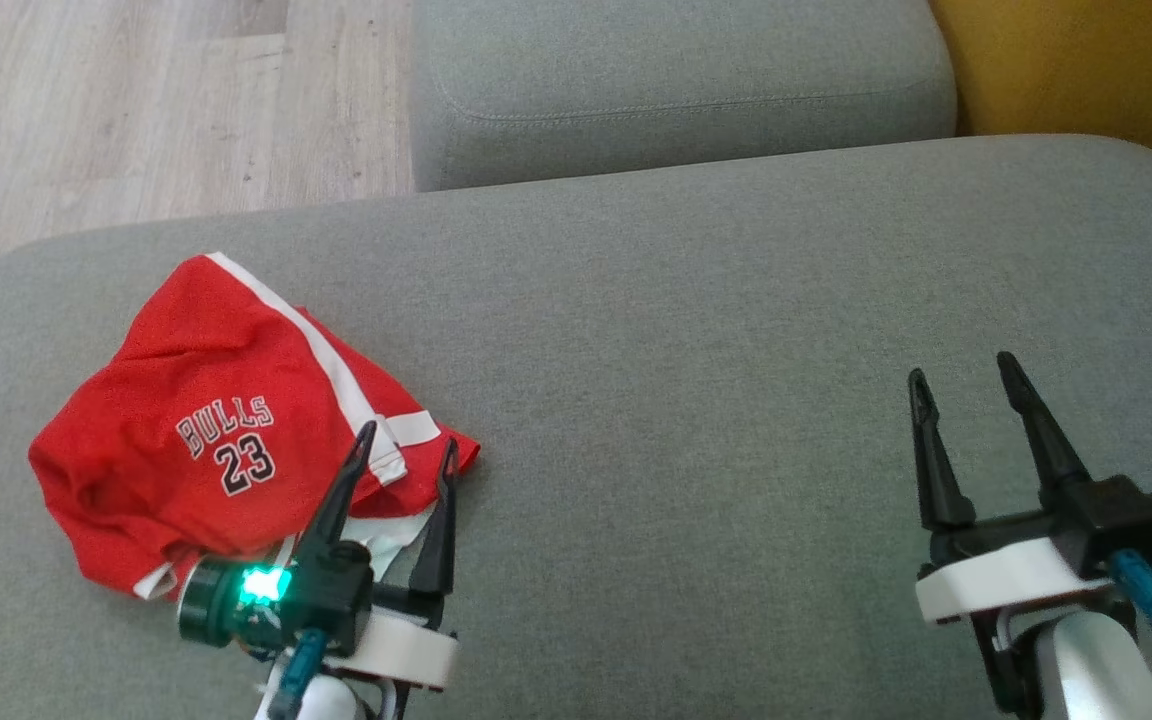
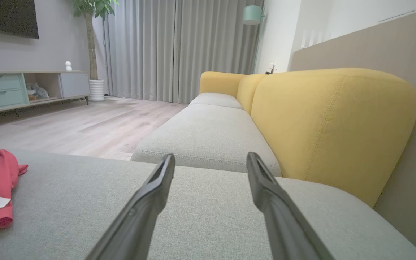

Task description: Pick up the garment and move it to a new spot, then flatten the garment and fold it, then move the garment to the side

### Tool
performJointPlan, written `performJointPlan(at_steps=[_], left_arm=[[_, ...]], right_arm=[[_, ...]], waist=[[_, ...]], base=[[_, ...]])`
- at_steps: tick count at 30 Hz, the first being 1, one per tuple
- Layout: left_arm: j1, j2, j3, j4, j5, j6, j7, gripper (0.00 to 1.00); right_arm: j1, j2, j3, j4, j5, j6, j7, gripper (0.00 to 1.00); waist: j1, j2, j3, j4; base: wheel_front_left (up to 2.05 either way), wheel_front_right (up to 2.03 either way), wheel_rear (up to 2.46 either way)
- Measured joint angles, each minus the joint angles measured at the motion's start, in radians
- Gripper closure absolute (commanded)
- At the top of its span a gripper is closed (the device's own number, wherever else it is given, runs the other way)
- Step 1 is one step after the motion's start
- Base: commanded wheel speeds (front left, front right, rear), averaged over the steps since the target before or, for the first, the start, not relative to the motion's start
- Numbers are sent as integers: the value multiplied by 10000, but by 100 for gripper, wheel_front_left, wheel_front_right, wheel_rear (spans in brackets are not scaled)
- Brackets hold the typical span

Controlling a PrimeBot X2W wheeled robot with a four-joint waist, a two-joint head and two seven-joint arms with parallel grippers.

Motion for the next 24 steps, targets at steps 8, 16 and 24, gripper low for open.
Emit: performJointPlan(at_steps=[8,16,24], left_arm=[[141,-464,943,-322,-690,-165,-203,0],[655,-888,1647,-40,-650,-982,-393,0],[663,-1152,1871,821,-489,-1269,-407,0]], right_arm=[[29,-6,-276,604,1582,0,-198,0],[196,-10,-92,1089,1626,0,-372,0],[196,-8,56,1421,1910,0,-372,0]], waist=[[0,0,-5,25],[0,0,-87,0],[0,0,-208,22]], base=[[0,0,0],[0,0,0],[0,0,0]])
